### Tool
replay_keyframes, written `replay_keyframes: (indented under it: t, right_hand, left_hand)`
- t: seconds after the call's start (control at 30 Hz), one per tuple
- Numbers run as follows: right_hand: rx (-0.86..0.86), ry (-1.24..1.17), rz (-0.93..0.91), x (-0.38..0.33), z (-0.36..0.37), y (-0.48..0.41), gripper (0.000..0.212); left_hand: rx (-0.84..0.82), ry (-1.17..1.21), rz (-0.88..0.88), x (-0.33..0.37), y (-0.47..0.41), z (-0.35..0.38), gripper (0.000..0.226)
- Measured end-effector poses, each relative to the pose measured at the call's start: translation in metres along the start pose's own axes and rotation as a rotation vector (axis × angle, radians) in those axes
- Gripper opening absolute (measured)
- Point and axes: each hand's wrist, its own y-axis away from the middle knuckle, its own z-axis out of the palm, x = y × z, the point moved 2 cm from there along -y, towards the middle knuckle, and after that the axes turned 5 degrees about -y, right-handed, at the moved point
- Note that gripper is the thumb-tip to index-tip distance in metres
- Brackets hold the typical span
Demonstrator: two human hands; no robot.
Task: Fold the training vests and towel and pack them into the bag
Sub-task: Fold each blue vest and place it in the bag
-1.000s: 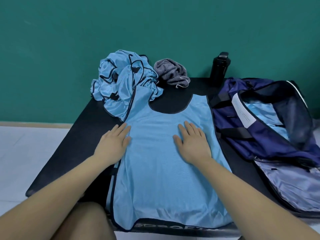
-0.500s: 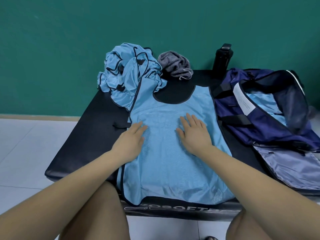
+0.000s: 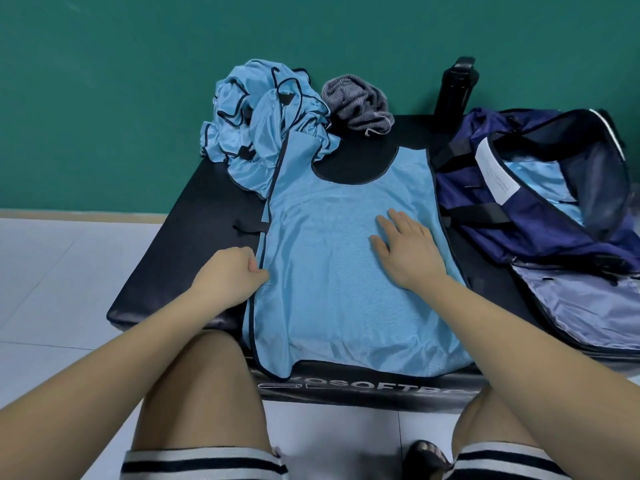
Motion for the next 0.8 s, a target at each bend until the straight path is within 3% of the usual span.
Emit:
replay_keyframes:
  t: [0.33,0.5,0.8]
  right_hand:
    - [-0.016,0.003,0.002,-0.002,-0.003,0.001,0.066]
    - [-0.019,0.000,0.007,-0.002,-0.004,0.001,0.066]
    - [-0.011,-0.001,0.012,0.000,-0.002,0.001,0.067]
  left_hand:
    - [0.041,-0.039,-0.038,-0.001,0.009,-0.020,0.017]
    - [-0.048,-0.163,-0.065,0.008,0.022,-0.015,0.033]
    - [-0.031,-0.230,-0.046,-0.001,0.021,-0.024,0.011]
